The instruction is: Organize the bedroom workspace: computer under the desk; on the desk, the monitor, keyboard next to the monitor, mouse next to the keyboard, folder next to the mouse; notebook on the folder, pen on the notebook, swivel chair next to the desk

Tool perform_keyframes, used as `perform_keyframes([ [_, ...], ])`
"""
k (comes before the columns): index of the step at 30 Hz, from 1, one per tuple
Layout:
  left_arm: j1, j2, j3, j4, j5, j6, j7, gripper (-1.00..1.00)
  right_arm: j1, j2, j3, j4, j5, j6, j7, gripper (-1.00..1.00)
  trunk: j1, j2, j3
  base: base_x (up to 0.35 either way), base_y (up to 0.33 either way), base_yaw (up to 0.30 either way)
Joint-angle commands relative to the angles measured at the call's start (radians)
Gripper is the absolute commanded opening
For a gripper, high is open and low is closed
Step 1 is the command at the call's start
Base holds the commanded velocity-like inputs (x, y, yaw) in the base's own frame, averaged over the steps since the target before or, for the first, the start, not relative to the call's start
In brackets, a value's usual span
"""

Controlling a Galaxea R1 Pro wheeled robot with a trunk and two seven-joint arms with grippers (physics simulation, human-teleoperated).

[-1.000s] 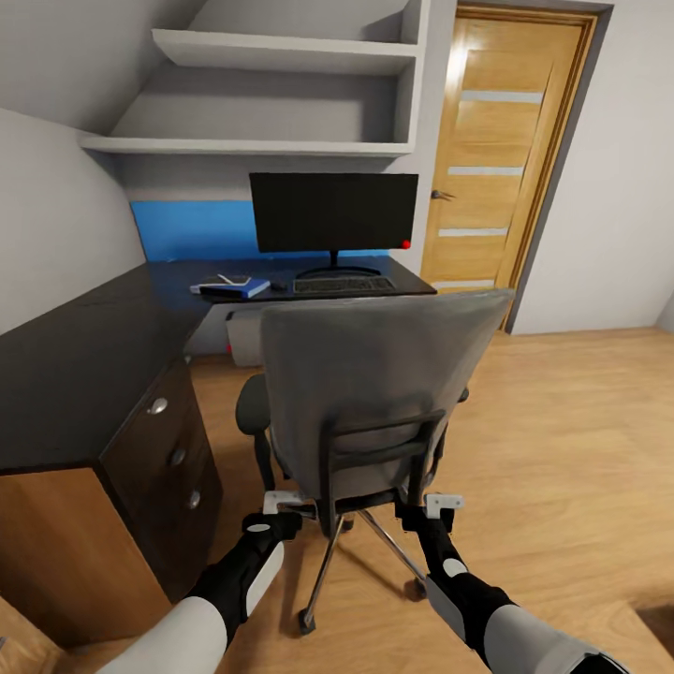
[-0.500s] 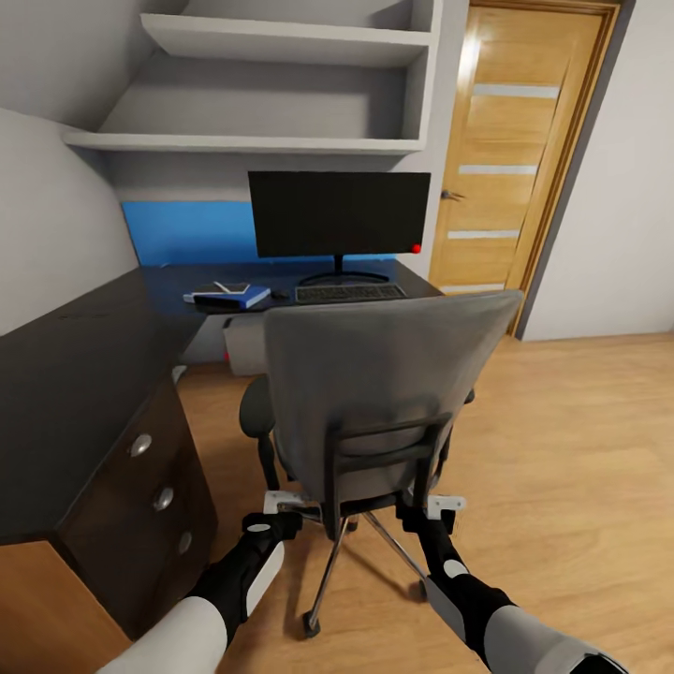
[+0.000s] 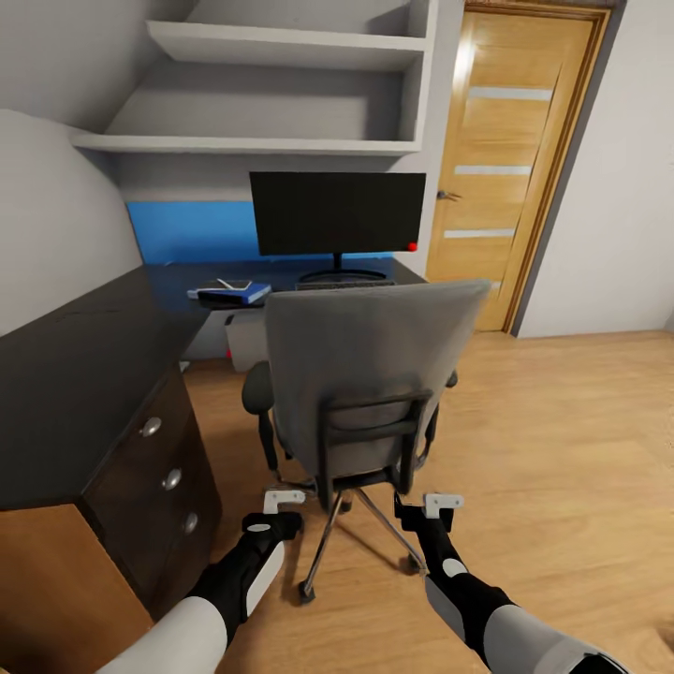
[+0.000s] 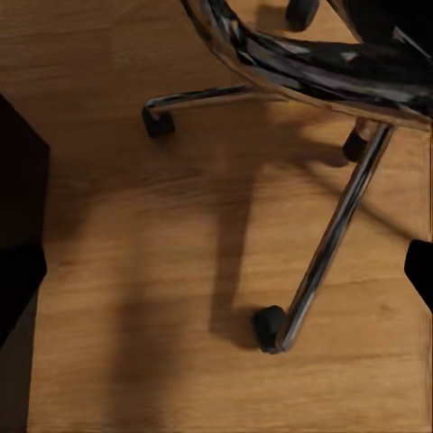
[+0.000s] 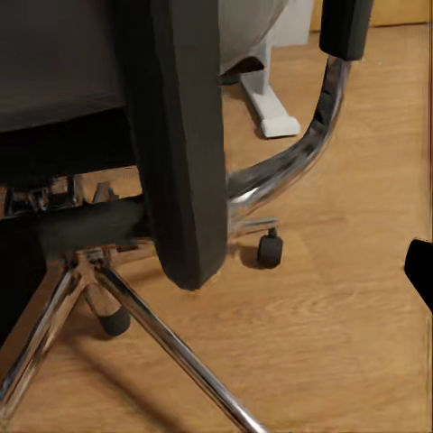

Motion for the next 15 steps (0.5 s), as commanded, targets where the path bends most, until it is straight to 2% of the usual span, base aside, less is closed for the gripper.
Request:
perform_keyframes([
  [1,0.000,0.000,-0.004,-0.001,0.010,0.003,0.008,1.00,-0.001,0.000,0.009,0.000,-0.003,-0.002,-0.008,1.00,-0.001,0.000,-0.001,-0.294,-0.176,0.000],
  [4,0.000,0.000,-0.004,-0.001,0.010,0.003,0.009,1.00,-0.001,0.000,0.009,0.000,-0.003,-0.002,-0.008,1.00,-0.001,0.000,-0.001,-0.230,-0.232,0.000],
  [8,0.000,0.000,-0.007,0.018,0.010,-0.009,0.008,1.00,-0.001,0.000,0.012,0.000,0.004,-0.002,-0.008,1.00,-0.001,0.000,-0.001,-0.034,-0.325,0.000],
  [9,0.000,0.000,-0.011,0.028,0.010,-0.035,0.007,1.00,-0.001,0.001,0.013,0.001,0.020,-0.002,-0.008,1.00,-0.001,0.000,-0.001,-0.006,-0.195,0.000],
  [12,0.000,0.000,-0.019,0.037,0.010,-0.086,0.006,1.00,-0.001,0.008,0.014,0.001,0.040,-0.002,-0.009,1.00,-0.001,0.000,-0.001,-0.003,-0.085,0.000],
  [15,0.000,0.000,-0.021,0.039,0.010,-0.101,0.006,1.00,-0.001,0.028,0.014,0.002,0.046,-0.002,-0.010,1.00,-0.001,0.000,-0.001,-0.001,-0.025,0.002],
])
